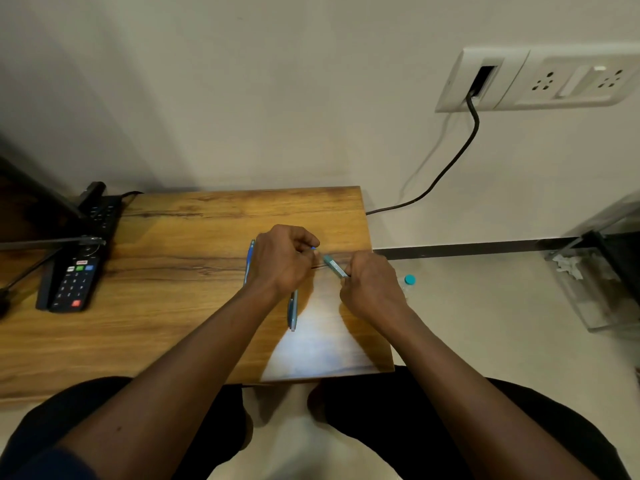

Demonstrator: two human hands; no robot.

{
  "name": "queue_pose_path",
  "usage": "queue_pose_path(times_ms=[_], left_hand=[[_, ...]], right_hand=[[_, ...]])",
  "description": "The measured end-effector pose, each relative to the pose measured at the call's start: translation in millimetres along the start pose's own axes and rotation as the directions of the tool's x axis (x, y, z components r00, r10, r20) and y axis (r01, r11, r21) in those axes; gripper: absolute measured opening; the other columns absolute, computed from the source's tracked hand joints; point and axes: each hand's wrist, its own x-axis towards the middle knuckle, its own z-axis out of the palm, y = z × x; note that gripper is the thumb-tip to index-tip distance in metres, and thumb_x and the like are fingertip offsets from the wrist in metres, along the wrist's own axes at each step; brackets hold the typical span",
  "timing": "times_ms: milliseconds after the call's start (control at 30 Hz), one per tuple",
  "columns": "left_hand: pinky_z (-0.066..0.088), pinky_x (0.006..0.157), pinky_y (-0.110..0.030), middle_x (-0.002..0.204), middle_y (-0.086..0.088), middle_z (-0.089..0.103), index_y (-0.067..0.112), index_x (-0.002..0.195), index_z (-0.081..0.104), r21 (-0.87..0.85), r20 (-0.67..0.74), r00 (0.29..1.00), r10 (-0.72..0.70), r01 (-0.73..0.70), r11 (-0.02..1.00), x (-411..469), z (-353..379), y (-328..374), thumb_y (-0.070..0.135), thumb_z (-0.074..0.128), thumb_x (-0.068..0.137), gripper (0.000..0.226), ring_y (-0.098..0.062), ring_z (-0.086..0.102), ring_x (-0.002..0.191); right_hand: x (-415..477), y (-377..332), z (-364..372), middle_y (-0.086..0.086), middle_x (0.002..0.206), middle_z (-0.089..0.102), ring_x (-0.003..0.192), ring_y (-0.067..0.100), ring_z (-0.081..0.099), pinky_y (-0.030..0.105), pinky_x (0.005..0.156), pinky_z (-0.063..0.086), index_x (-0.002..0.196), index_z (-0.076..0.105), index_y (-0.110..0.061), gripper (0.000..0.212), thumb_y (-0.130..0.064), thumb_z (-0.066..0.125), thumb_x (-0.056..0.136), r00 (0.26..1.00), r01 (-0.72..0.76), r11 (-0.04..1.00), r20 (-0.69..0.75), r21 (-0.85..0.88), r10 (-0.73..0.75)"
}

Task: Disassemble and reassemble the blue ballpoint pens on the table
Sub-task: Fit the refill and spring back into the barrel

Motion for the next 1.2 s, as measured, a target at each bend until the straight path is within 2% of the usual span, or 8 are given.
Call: queue_pose_path(times_ms=[67,133,200,267,600,800,1000,1200], left_hand=[[0.057,0.07,-0.016,0.081,0.011,0.075,0.021,0.097,0.08,-0.079,0.001,0.999,-0.037,0.037,0.996,2.2,-2.8,0.1,0.014,0.078,0.092,0.009,0.0,0.07,0.076],[0.062,0.077,-0.026,0.083,0.004,0.077,0.019,0.094,0.08,-0.191,0.023,0.995,-0.098,0.1,0.977,5.4,-6.3,0.6,0.014,0.08,0.09,0.006,-0.008,0.075,0.079],[0.065,0.078,-0.031,0.087,-0.007,0.08,0.012,0.093,0.078,-0.334,0.109,0.976,-0.186,0.213,0.918,6.2,-9.5,3.3,0.007,0.08,0.09,0.006,-0.017,0.079,0.079],[0.066,0.08,-0.036,0.089,-0.013,0.08,0.007,0.093,0.078,-0.393,0.188,0.956,-0.226,0.284,0.874,6.3,-11.4,5.5,0.003,0.079,0.09,0.005,-0.022,0.08,0.082],[0.066,0.077,-0.034,0.088,-0.016,0.08,0.001,0.097,0.077,-0.425,0.256,0.934,-0.249,0.34,0.839,6.5,-16.5,5.6,0.0,0.078,0.089,0.008,-0.025,0.08,0.083],[0.066,0.075,-0.036,0.081,-0.016,0.079,0.002,0.094,0.079,-0.385,0.253,0.935,-0.247,0.331,0.862,6.8,-16.9,2.5,0.004,0.079,0.09,0.005,-0.027,0.079,0.078],[0.065,0.081,-0.039,0.084,-0.015,0.08,0.004,0.099,0.079,-0.294,0.284,0.946,-0.157,0.242,0.925,10.8,-22.5,-0.6,0.0,0.077,0.09,0.01,-0.026,0.08,0.082],[0.066,0.08,-0.036,0.089,-0.02,0.079,0.002,0.104,0.078,-0.319,0.306,0.94,-0.152,0.252,0.914,9.4,-27.2,0.4,-0.004,0.071,0.094,0.014,-0.026,0.08,0.084]], right_hand=[[-1.7,0.3,0.2,0.009,0.113,0.06,0.104,0.023,0.06,0.034,0.085,0.055,0.109,0.062,-0.012,0.021,-0.013,0.071,0.09,1.0,0.003,1.0,-0.006,0.002,-0.003],[-3.6,1.0,1.1,0.008,0.113,0.059,0.103,0.022,0.06,0.035,0.086,0.055,0.109,0.061,-0.013,0.021,-0.013,0.071,0.091,1.0,0.01,1.0,-0.019,0.018,-0.009],[-5.1,1.5,2.4,0.009,0.114,0.058,0.102,0.022,0.059,0.034,0.084,0.055,0.111,0.06,-0.013,0.022,-0.013,0.07,0.092,0.999,0.035,0.999,-0.037,0.033,-0.034],[-6.5,1.3,3.8,0.009,0.115,0.057,0.1,0.022,0.058,0.035,0.083,0.054,0.113,0.059,-0.012,0.021,-0.014,0.068,0.093,0.997,0.061,0.997,-0.055,0.045,-0.059],[-8.4,0.2,9.6,0.009,0.118,0.055,0.101,0.024,0.059,0.039,0.086,0.055,0.117,0.058,-0.013,0.026,-0.012,0.068,0.093,0.989,0.115,0.991,-0.105,0.065,-0.108],[-9.3,1.3,10.9,0.01,0.118,0.054,0.101,0.025,0.058,0.041,0.086,0.054,0.118,0.057,-0.012,0.025,-0.011,0.065,0.094,0.986,0.135,0.988,-0.108,0.071,-0.127],[-10.8,0.6,11.8,0.01,0.116,0.055,0.099,0.025,0.057,0.041,0.086,0.054,0.116,0.056,-0.014,0.024,-0.011,0.065,0.094,0.984,0.145,0.988,-0.116,0.056,-0.138],[-10.7,0.9,9.9,0.009,0.113,0.058,0.098,0.023,0.056,0.036,0.08,0.051,0.116,0.057,-0.014,0.023,-0.01,0.063,0.095,0.975,0.181,0.982,-0.139,0.044,-0.174]])
